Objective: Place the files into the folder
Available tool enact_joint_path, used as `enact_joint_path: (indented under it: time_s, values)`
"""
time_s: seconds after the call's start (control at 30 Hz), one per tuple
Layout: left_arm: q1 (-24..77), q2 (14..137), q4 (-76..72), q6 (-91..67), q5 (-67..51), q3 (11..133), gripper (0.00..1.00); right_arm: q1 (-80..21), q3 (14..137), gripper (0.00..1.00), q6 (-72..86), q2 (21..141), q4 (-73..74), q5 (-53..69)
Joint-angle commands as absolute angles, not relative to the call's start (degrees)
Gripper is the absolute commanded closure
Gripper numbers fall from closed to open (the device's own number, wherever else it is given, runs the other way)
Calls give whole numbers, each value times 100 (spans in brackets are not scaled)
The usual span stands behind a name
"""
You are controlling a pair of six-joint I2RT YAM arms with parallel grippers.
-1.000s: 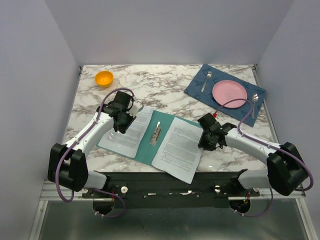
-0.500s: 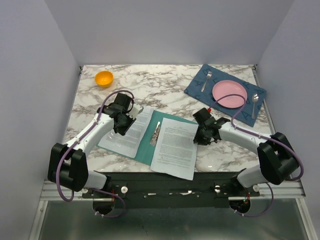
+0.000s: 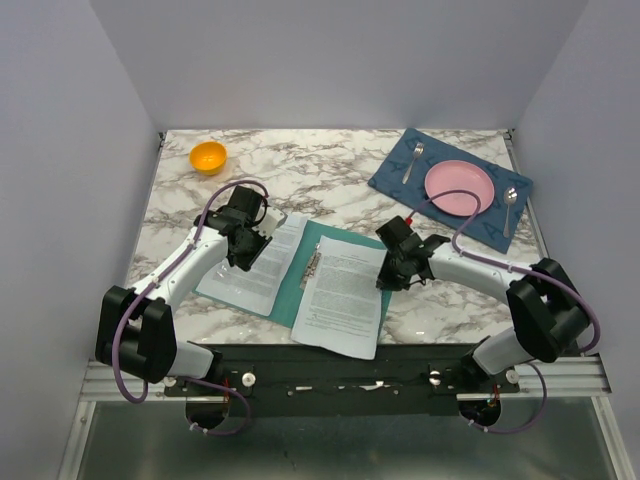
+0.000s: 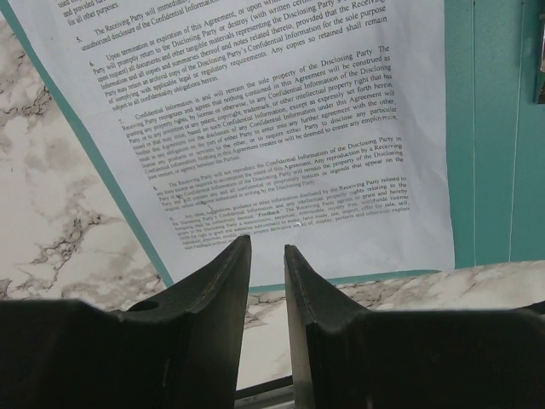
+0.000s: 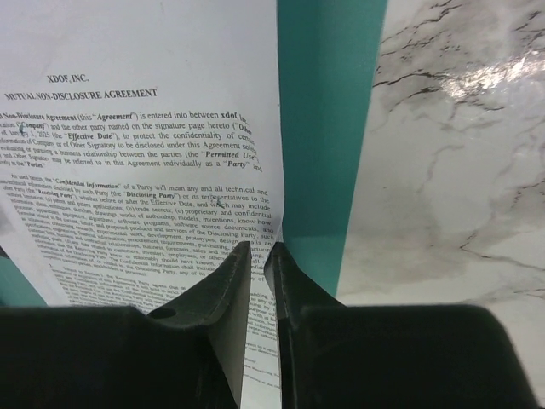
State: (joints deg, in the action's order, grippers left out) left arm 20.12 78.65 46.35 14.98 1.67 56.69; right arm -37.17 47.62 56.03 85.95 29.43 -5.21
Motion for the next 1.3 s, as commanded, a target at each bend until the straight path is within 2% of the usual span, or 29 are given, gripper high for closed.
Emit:
enact_joint_path:
  time_s: [0.0,0.4,0.93,1.27]
  values:
    - [2039,7796,4570,1520,141,5581,62,-3779,4729,79,5809,8517,2786,-369]
    - [2039,7761,4570,1494,105,5572,62,-3779,4166,99,5827,8077,2681,-387]
    - [2039,7735,4649,1468,114,5599,62,-3779,3770,100,6425,7339,2426,-1248]
    - [2039,7743,4658,1476,88,5537,62,-3779,4069,99,6627,7761,2364,-1371]
